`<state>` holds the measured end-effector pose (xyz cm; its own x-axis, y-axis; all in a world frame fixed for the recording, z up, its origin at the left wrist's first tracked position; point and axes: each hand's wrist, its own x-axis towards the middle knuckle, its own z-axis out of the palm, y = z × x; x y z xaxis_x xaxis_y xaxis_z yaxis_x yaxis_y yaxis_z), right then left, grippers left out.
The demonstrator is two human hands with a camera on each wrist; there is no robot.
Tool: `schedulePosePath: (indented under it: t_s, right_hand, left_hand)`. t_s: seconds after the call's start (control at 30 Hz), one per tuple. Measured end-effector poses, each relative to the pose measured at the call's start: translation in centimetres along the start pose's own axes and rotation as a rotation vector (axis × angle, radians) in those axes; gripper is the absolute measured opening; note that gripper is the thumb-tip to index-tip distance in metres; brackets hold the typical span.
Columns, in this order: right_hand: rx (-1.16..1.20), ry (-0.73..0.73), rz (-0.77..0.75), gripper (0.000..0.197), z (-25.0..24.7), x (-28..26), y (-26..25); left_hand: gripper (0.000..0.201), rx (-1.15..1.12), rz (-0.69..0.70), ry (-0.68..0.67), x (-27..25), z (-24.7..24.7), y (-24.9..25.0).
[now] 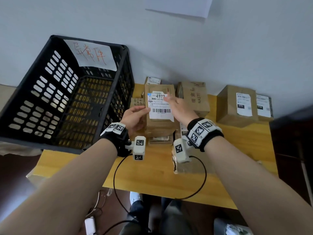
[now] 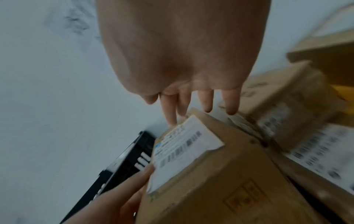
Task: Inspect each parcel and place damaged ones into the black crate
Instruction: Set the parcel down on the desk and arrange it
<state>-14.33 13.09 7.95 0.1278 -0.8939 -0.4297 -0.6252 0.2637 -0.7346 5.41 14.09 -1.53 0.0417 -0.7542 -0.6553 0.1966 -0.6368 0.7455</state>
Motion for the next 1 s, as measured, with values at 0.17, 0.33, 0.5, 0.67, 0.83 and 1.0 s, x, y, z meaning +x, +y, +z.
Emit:
schedulePosePath:
  t_s: [0.17,0.33,0.5,0.67,0.83,1.0]
  right_hand:
    - [-0.336,-0.107,0.039,0.064,1.5,2.2,-0.1]
    - [-0.392,-0.093,0.034,0.063,1.7,3.2,0.1]
    - [-0.394,-0.095,0.016,0.062,1.8,3.3,0.2]
    - [-0.186,-0.149,0.02,0.049,0.4,2.2,0.3]
    - [0.284,0.191,0.049,0.028,-0.1,2.0,1.3]
    - [0.368,0.06,0.236,0.056,1.0,2.7,1.5]
  left_hand:
    - [0.073,0.078,-0.025,0.031,0.1,0.0,0.0]
    - [0.076,0.081,-0.055,0.034,-0.4,0.1,0.2]
    - [0.06,0.065,-0.049,0.024,-0.4,-0.1,0.3]
    - [0.05,0.017,-0.055,0.012,-0.7,0.2,0.0]
    - [0.059,-0.026,-0.059,-0.068,-0.8,-1.0,-0.7]
    - [0.069,0.091,-0.011,-0.146,-0.7,-1.4,-0.8]
